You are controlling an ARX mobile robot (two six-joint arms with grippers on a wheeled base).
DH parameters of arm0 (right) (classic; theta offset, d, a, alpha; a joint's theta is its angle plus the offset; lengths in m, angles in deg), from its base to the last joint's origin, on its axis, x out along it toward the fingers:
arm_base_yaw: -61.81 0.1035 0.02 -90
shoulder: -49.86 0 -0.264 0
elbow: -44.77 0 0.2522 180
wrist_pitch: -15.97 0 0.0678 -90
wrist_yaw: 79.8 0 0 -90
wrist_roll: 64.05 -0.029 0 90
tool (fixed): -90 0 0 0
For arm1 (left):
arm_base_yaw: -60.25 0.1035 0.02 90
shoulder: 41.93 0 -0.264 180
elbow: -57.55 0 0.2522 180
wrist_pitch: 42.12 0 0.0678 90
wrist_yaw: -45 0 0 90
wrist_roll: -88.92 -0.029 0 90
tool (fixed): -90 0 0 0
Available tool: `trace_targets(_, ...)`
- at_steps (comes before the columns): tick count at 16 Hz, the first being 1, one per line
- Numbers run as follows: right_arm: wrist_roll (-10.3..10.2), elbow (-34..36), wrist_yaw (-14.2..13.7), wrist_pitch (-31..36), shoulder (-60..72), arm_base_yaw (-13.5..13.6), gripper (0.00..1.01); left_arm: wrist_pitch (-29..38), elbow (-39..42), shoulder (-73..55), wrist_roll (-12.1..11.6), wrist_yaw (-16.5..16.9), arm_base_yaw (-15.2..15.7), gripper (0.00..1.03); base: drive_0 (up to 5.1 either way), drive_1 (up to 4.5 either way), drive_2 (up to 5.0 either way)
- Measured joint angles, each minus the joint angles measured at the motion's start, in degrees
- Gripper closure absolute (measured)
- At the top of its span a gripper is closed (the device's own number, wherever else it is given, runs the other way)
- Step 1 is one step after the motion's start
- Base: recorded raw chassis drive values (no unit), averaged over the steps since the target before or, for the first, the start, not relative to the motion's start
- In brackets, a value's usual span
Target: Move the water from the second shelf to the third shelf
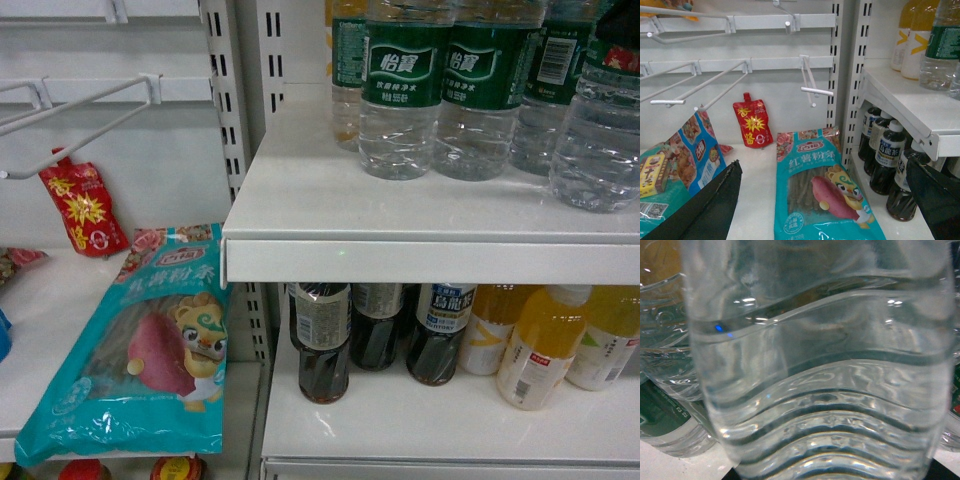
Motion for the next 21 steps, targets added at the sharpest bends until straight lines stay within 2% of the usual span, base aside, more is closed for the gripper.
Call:
trace_targets(1,0.0,-0.1,0.0,-0.2,0.0,0.0,0.60,0.0,0.0,0.0,0.0,0.0,0.0,0.05,0.0,0.00,0.0)
trace_targets(6,-0.2,-0.9,0.3,0.7,-0.4,-0.1,0.02,0.0,0.0,0.0,0.0,0.0,0.0,0.05,0.0,0.00,0.0)
trace_targets(9,-0.7,-0.2,0.0,-0.6,-2.7,-0.1,0.03,0.0,0.0,0.0,0.0,0.0,0.0,0.05,0.0,0.00,0.0)
trace_targets(15,-1.9,7.5,-1.7,-3.8,-14.8,0.4,0.03,0.0,0.0,0.0,0.0,0.0,0.0,0.05,0.0,0.00,0.0)
trace_targets(16,-2.7,9.3,-1.7,-4.2,-18.2,0.9,0.03,0.0,0.0,0.0,0.0,0.0,0.0,0.05,0.0,0.00,0.0)
trace_targets(19,-3.3,14.4,-3.9,-5.3,-28.8,3.5,0.03,0.0,0.0,0.0,0.0,0.0,0.0,0.05,0.0,0.00,0.0)
trace_targets(20,-3.0,16.2,-5.7,-6.2,-33.3,4.8,0.03,0.0,0.0,0.0,0.0,0.0,0.0,0.05,0.0,0.00,0.0)
trace_targets(21,-1.7,18.1,-7.3,-5.8,-38.3,5.9,0.06,0.0,0.0,0.0,0.0,0.0,0.0,0.05,0.0,0.00,0.0)
